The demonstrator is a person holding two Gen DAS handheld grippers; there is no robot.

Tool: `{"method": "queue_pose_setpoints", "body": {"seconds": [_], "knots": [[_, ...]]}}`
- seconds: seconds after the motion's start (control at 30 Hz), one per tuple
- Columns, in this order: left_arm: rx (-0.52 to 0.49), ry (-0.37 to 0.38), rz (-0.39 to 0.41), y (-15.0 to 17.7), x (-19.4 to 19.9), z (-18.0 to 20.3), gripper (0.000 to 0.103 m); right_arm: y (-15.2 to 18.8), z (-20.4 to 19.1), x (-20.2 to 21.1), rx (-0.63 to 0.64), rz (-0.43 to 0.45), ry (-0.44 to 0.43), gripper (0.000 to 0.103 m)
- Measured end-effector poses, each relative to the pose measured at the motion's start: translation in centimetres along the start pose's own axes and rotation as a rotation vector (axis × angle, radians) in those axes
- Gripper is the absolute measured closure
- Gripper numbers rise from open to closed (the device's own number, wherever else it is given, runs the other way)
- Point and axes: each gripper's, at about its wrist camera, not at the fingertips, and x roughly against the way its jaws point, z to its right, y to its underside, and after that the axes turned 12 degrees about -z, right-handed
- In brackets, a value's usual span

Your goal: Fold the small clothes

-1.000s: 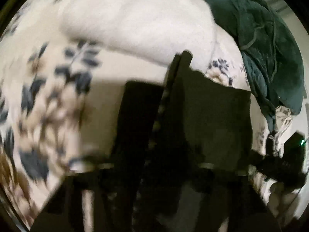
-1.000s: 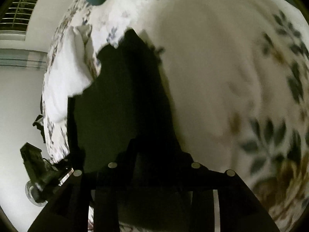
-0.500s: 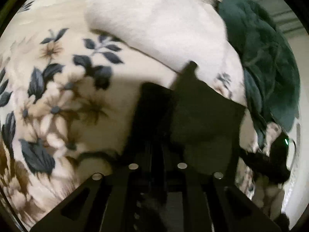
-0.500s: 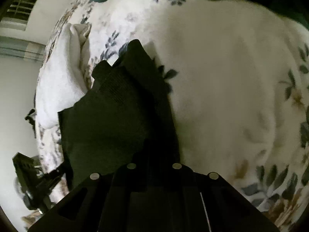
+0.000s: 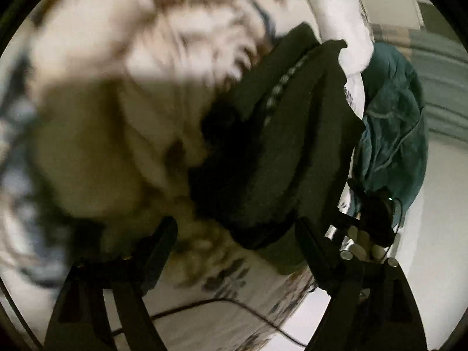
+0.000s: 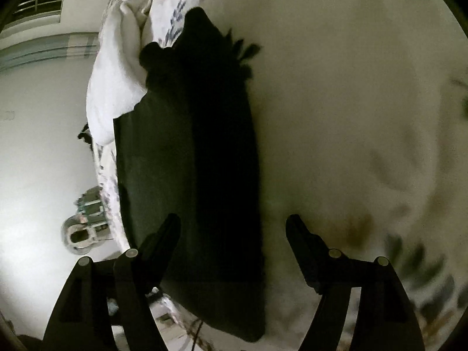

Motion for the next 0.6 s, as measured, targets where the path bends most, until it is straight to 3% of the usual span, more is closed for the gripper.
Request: {"method": "queue_pose_setpoints", "body": {"seconds": [0.13,0.23,0.3,0.33,0.37,0.4,0.43,0.6], "knots": [[0.026,0.035,0.073,-1.9,-1.9,1.5,0.012,-3.1,-0.8,-1.8,0.03,-0.004,-0.049,0.024],[0.062,0.05,0.147,-2.1,-1.7,2.3,0.012,-4.5,-1.7,-3.2,0.021,-0.001,-0.085,0.023],[0.08,0.055,0.207,-2.1,-1.4,2.6,0.027,-4.7,-2.0,-3.7,0.003,0.024,-0.089,0.023],[0.077,0.049,0.23,-2.3,-1.1,2.9,0.045,-4.4,-2.1,-3.7,-0.005,0.056,-0.093,0.025],[0.067,0.048,0.249,-2.4,-0.8,3.2,0.066,-4.1,-2.2,-3.7,-0.006,0.074,-0.084,0.033],[0.045,0.043,0.261,-2.6,-0.3,3.7,0.067,-3.4,-2.2,-3.7,-0.01,0.093,-0.049,0.065],[0.021,0.027,0.266,-2.9,0.0,4.2,0.068,-2.8,-1.9,-3.5,-0.021,0.106,-0.066,0.074],[-0.14,-0.045,0.205,-5.9,3.3,7.2,0.068,2.7,-2.2,-2.3,-0.076,0.201,-0.135,0.082]]}}
